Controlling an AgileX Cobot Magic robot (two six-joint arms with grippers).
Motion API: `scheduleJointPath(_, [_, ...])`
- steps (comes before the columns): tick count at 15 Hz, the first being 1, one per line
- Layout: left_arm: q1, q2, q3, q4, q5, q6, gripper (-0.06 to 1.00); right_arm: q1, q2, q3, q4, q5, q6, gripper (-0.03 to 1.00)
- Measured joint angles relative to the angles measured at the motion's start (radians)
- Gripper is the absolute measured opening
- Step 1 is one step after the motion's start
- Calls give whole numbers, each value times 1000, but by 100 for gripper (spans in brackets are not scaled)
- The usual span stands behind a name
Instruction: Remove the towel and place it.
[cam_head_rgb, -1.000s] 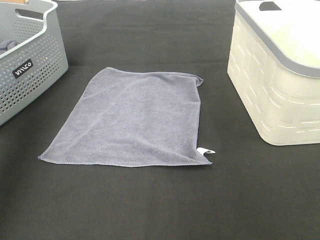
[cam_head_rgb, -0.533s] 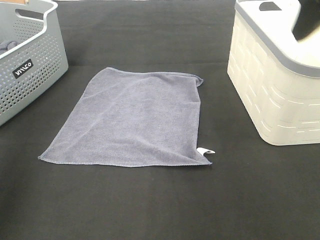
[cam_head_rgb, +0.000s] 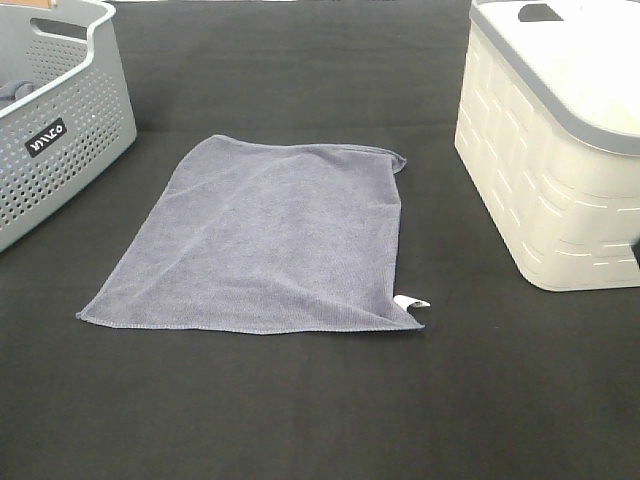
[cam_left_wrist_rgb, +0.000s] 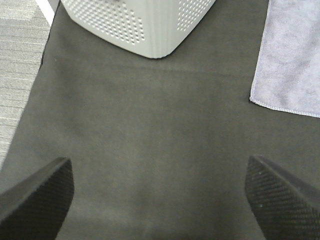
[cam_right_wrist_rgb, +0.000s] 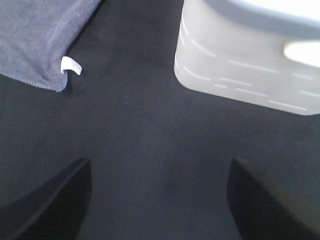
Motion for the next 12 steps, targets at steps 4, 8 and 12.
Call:
scheduleJointPath(4, [0, -206, 42, 8, 15, -89, 86, 0, -226, 124, 0, -10, 16, 74])
scheduleJointPath(8, [0, -334, 45, 8, 20, -92, 84, 0, -397, 172, 0, 17, 17, 74])
scheduleJointPath(12, [0, -339, 46, 8, 21, -92, 80, 0, -511, 173, 34, 21, 11, 74])
